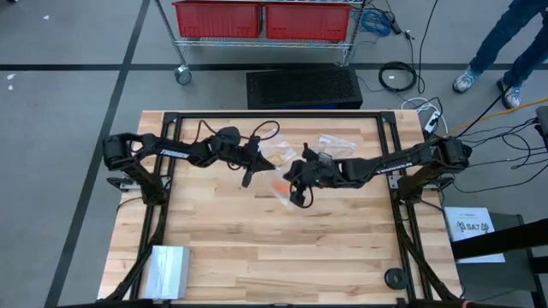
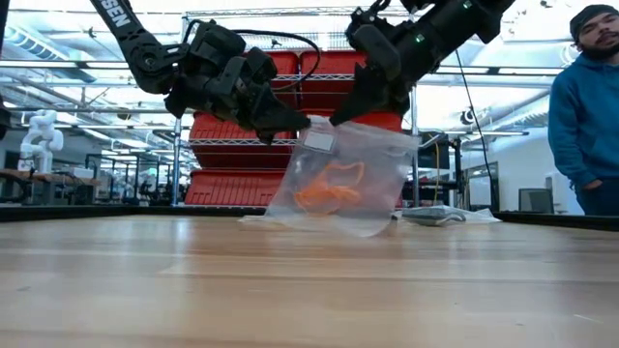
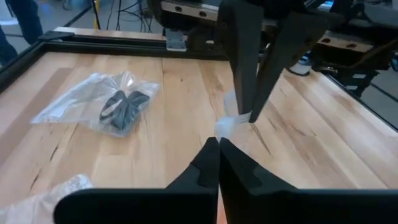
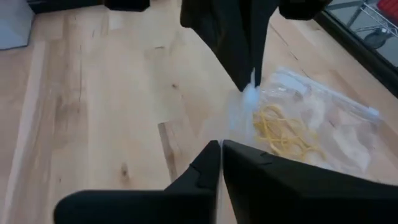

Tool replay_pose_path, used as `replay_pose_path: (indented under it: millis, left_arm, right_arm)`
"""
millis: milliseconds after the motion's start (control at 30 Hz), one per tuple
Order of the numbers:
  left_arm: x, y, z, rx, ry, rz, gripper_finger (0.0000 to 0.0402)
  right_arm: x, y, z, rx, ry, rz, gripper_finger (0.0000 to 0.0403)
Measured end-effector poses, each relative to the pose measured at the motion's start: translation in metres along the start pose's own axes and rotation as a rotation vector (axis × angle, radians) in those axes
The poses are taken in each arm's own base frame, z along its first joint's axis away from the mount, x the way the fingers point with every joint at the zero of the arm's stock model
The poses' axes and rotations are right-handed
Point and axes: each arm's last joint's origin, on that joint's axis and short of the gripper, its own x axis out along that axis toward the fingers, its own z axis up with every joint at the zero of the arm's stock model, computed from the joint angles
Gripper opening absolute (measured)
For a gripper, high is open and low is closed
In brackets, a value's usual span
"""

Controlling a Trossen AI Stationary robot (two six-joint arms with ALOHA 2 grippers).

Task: Sort rubber bands
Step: Close the zip bag

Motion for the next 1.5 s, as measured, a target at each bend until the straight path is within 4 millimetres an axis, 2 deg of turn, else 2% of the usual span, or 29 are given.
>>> replay_pose_path:
  millis: [267,400,533,800,1033,1267,1500]
  left_arm:
    - [0.002,-0.004,-0.001,0.021,0.006,-0.014,0.0002]
    - [0.004,-0.007,0.0,0.033,0.002,-0.027,0.0002]
    - [0.004,-0.007,0.0,0.033,0.002,-0.028,0.0001]
    - [0.004,-0.007,0.0,0.035,-0.003,-0.027,0.0001]
    - [0.004,-0.006,0.001,0.035,-0.004,-0.006,0.0]
    - [0.003,-0.005,0.001,0.028,-0.005,0.031,0.0]
    - [0.0,0.001,0.002,0.003,-0.018,0.051,0.0]
  right_arm:
    - [-0.004,-0.003,0.028,0.044,-0.057,0.024,0.0075]
    - [-0.003,-0.01,0.03,0.052,-0.043,0.035,0.0112]
    - [0.001,-0.019,0.029,0.059,-0.008,0.078,0.0124]
    - [0.011,-0.027,0.025,0.033,0.029,0.116,0.009]
    - [0.011,-0.029,0.025,-0.004,0.027,0.097,0.001]
    - [0.011,-0.029,0.018,-0.001,0.099,0.088,0.0004]
    - [0.006,-0.026,-0.002,0.018,0.292,0.068,0.0004]
